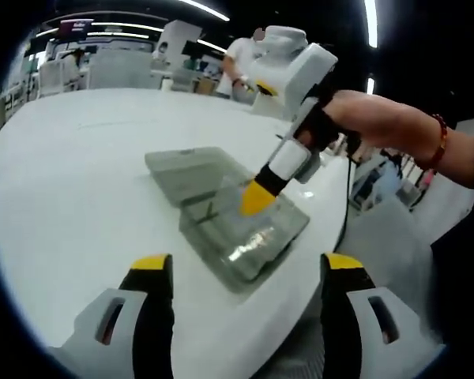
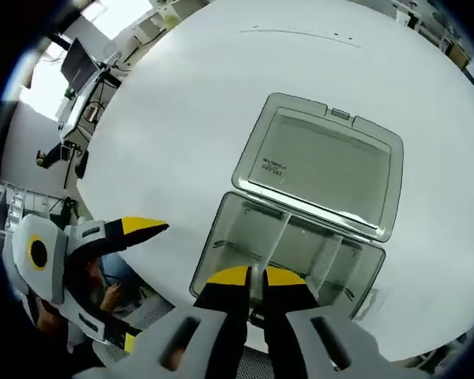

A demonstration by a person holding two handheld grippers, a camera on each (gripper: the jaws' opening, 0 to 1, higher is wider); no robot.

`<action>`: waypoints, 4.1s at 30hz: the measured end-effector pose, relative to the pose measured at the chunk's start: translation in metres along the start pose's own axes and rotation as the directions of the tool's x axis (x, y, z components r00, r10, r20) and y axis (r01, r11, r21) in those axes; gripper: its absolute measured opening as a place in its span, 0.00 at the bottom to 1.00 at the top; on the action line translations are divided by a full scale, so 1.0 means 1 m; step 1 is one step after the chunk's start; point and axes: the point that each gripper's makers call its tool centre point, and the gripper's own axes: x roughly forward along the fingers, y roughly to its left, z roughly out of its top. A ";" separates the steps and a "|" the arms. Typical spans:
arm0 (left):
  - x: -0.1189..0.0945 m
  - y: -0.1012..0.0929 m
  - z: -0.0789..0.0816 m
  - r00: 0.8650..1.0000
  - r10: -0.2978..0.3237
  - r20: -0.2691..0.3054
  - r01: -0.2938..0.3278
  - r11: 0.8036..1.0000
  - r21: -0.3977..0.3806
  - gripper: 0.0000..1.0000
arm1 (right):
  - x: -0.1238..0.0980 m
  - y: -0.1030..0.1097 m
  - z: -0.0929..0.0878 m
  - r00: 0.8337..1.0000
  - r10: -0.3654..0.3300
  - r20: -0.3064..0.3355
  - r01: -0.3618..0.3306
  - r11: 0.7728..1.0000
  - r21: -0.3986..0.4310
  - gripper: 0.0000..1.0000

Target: Insert the divider into the dual guide fixture by aligning both edges with the guide slots and pushing it downward to the bottom, including one-sided entry, uneven engagement, binding, and posture correction.

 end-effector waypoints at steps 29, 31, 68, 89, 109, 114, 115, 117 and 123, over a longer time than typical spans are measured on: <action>0.000 0.001 -0.003 1.000 0.008 -0.009 -0.008 1.000 -0.014 0.74 | 0.022 -0.005 -0.004 0.998 -0.064 0.009 0.064 0.991 -0.117 0.01; 0.000 0.000 -0.002 1.000 0.006 -0.009 -0.006 1.000 -0.015 0.74 | 0.022 -0.005 -0.005 0.998 -0.066 0.014 0.067 0.990 -0.120 0.01; -0.026 -0.042 0.015 0.992 0.114 0.043 -0.116 0.992 0.048 0.75 | -0.002 0.003 -0.010 0.961 0.063 0.268 0.050 0.917 -0.396 0.22; -0.010 -0.076 0.026 0.985 0.159 0.070 -0.163 0.985 0.051 0.75 | -0.038 -0.008 -0.020 0.906 0.194 0.375 -0.009 0.896 -0.443 0.27; 0.042 -0.122 0.041 0.996 0.072 0.053 -0.076 0.994 0.081 0.76 | -0.073 -0.085 -0.043 0.839 0.166 0.518 0.010 0.948 -0.319 0.32; 0.049 -0.126 0.046 0.997 0.056 0.057 -0.061 0.995 0.082 0.77 | -0.079 -0.105 -0.050 0.830 0.136 0.540 0.022 0.961 -0.276 0.33; 0.050 -0.127 0.048 0.997 0.054 0.061 -0.059 0.995 0.082 0.78 | -0.080 -0.108 -0.051 0.828 0.132 0.545 0.025 0.962 -0.272 0.33; 0.052 -0.127 0.050 0.996 0.050 0.067 -0.055 0.995 0.082 0.78 | -0.084 -0.116 -0.052 0.813 0.116 0.571 0.047 0.964 -0.263 0.34; 0.056 -0.130 0.052 0.997 0.041 0.063 -0.046 0.995 0.088 0.79 | -0.088 -0.137 -0.057 0.791 0.053 0.610 0.113 0.966 -0.231 0.42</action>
